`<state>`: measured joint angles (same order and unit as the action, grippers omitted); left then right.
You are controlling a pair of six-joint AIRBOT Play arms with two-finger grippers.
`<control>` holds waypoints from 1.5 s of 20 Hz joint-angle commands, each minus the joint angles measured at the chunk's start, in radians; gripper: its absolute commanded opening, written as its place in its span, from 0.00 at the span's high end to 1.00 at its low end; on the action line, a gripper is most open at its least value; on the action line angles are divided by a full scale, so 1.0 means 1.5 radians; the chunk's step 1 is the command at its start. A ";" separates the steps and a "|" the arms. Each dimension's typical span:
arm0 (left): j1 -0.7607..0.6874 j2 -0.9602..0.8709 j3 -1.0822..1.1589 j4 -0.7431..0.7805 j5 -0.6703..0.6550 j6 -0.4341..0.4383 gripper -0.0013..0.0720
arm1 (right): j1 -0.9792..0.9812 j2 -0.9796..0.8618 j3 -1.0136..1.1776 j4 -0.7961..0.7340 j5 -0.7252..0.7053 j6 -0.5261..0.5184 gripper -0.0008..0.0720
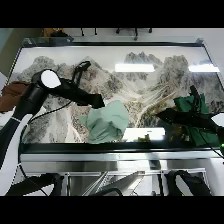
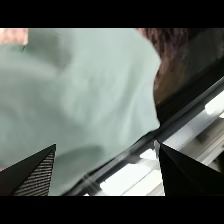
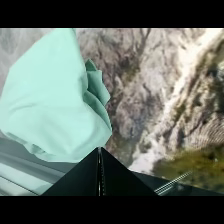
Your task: Fold the shirts.
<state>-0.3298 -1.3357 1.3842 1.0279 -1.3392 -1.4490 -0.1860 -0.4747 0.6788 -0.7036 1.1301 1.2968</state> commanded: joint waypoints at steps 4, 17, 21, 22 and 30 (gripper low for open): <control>0.138 0.163 -0.314 -0.002 0.019 -0.010 0.03 | 0.001 0.000 0.000 0.000 0.000 0.000 0.96; 0.147 0.246 -0.686 -0.199 0.371 0.134 0.04 | 0.001 -0.001 -0.002 0.011 0.002 -0.003 0.89; 0.147 0.246 -0.686 -0.256 0.364 0.170 0.18 | 0.007 -0.006 -0.051 0.012 0.017 -0.012 0.49; 0.146 0.246 -0.686 -0.286 0.363 0.192 0.18 | 0.018 -0.007 -0.074 0.012 0.017 -0.013 0.49; 0.039 0.157 -0.685 -0.302 0.411 0.203 0.18 | 0.216 -0.080 -0.166 0.049 -0.158 -0.081 0.22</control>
<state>-0.2256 -1.0309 0.3565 0.5846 -0.7452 -1.1526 0.0345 -0.5434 0.4522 -0.6624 1.0153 1.2251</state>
